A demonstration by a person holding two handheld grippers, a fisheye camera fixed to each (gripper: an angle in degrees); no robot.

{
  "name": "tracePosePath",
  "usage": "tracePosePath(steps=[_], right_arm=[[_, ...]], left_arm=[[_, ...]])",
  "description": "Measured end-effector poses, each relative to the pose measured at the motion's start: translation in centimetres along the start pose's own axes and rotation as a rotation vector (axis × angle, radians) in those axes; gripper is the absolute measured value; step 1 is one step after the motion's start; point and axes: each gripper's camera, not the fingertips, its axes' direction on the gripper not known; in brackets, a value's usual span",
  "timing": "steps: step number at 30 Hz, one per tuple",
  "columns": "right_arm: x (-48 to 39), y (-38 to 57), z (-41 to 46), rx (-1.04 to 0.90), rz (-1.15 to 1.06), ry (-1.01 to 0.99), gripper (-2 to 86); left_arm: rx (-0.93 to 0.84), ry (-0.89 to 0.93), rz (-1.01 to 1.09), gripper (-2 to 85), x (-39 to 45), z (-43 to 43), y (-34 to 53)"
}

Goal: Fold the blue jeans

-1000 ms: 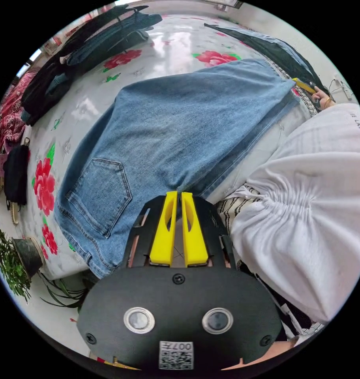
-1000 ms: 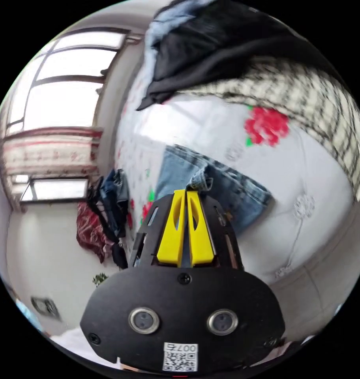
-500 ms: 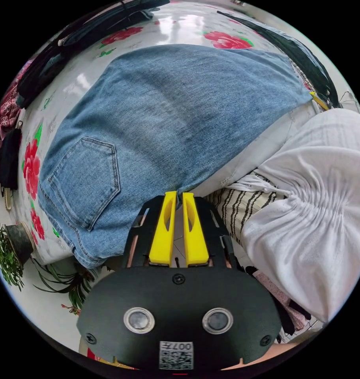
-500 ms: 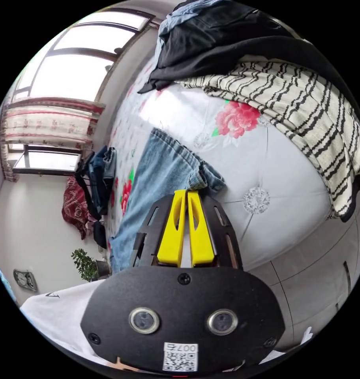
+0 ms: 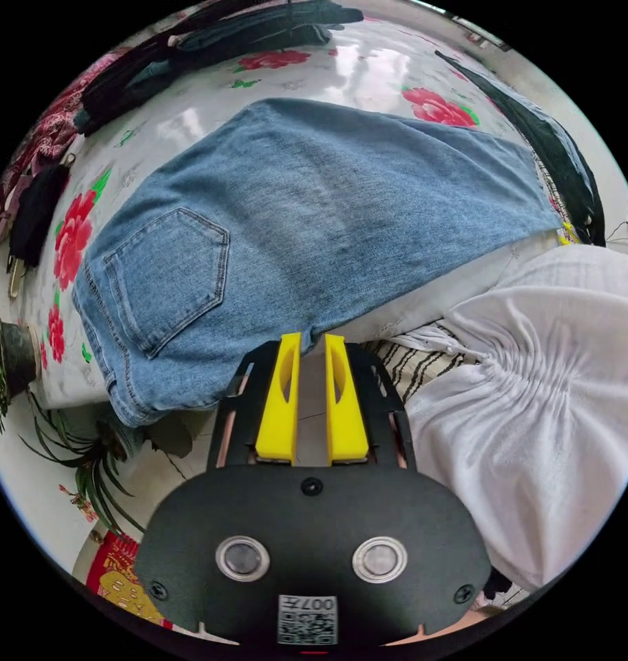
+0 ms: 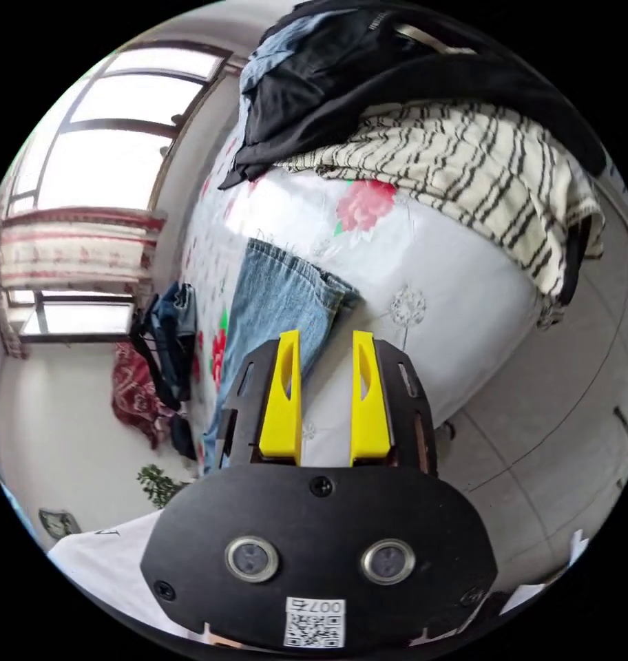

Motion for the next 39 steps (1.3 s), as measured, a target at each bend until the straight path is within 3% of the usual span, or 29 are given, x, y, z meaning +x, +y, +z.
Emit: tracePosePath(steps=[7, 13, 16, 19, 23, 25, 28, 29, 32, 34, 39], right_arm=[[-0.8, 0.0, 3.0, 0.129, 0.038, -0.098, 5.6], [-4.1, -2.0, 4.7, 0.154, 0.123, -0.151, 1.3], [-11.1, -2.8, 4.0, 0.139, -0.066, -0.142, 0.6], [-21.8, -1.8, 4.0, 0.092, -0.400, -0.149, 0.2], [-37.7, 7.0, 6.2, 0.005, -1.015, -0.137, 0.2], [-42.5, 12.7, 8.7, -0.061, -1.263, -0.150, 0.4], [-46.1, 21.9, 16.0, -0.330, -1.575, -0.206, 0.7], [-46.1, 25.1, 20.5, -0.505, -1.652, -0.198, 0.8], [-42.8, 31.5, 32.8, -1.009, -1.669, 0.074, 1.0], [-41.7, 33.3, 34.8, -1.072, -1.681, 0.146, 1.1], [-43.4, 31.5, 33.0, -1.037, -1.662, 0.101, 2.3]], left_arm=[[0.246, 0.225, -0.369, 6.2, -4.9, 0.9, 7.5], [0.531, 0.456, -0.873, 7.3, -10.9, 4.6, 16.8], [0.636, 0.493, -1.041, 11.5, -12.5, 6.9, 20.8], [0.687, 0.528, -1.118, 14.4, -13.5, 9.1, 22.8], [0.764, 0.644, -1.177, 16.6, -15.3, 12.3, 23.8], [0.759, 0.655, -1.201, 17.0, -16.2, 13.8, 23.9], [0.785, 0.706, -1.244, 16.8, -17.4, 16.2, 24.2], [0.800, 0.730, -1.271, 16.4, -17.7, 17.1, 24.4], [0.849, 0.790, -1.332, 14.6, -17.9, 18.9, 25.0], [0.838, 0.793, -1.351, 13.3, -18.0, 19.5, 25.6], [0.874, 0.789, -1.354, 8.8, -18.2, 20.2, 26.9]])
